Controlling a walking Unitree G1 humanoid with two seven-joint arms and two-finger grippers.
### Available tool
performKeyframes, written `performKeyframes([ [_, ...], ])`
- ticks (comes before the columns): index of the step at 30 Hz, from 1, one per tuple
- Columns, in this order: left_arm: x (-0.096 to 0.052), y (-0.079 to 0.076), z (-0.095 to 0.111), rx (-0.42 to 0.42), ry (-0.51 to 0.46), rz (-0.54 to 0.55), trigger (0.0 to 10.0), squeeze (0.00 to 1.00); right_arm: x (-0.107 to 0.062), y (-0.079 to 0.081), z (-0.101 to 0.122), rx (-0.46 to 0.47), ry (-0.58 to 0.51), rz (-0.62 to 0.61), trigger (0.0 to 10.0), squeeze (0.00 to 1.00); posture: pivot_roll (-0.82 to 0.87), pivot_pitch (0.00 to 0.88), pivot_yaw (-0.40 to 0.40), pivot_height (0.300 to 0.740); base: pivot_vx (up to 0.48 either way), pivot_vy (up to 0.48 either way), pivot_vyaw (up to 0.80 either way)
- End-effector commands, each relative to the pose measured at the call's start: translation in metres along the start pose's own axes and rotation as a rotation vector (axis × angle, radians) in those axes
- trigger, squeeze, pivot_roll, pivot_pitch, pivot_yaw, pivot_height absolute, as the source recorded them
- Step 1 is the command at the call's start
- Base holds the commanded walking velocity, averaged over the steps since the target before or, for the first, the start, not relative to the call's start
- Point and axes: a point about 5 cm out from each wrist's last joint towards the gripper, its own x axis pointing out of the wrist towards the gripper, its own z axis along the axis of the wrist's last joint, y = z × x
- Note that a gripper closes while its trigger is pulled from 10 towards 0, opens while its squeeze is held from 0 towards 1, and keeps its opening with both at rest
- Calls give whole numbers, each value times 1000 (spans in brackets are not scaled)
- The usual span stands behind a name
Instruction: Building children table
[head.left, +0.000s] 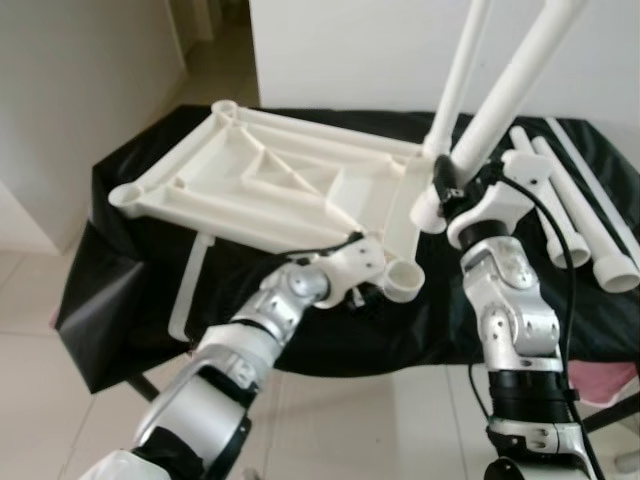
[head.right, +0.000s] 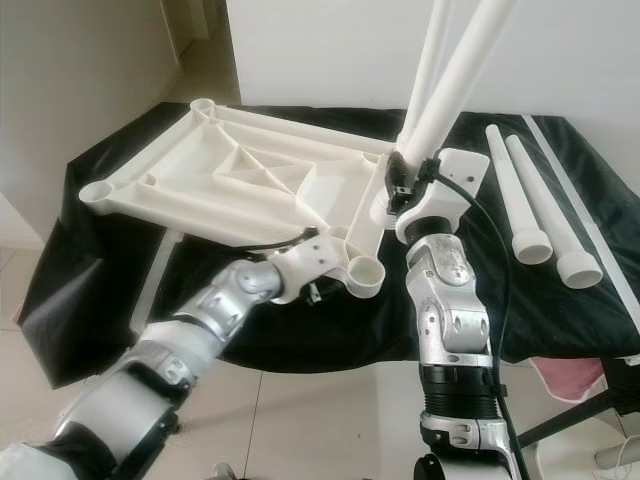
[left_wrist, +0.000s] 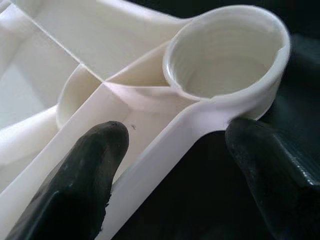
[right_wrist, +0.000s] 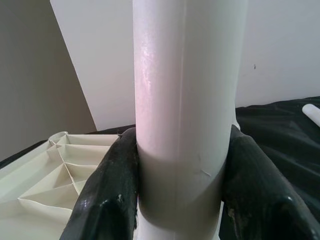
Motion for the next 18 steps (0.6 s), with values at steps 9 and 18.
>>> performKeyframes([
  [9,18,-24,21,29,-25,-75,10000,0,-1,-1,3,12,-1,-10,10000,0,-108,46,-14,740,0,0,0],
  [18,29,-25,42,-10,-56,-14,10000,0,-4,-4,-1,7,12,-28,10000,0,-103,60,-13,740,0,0,0],
])
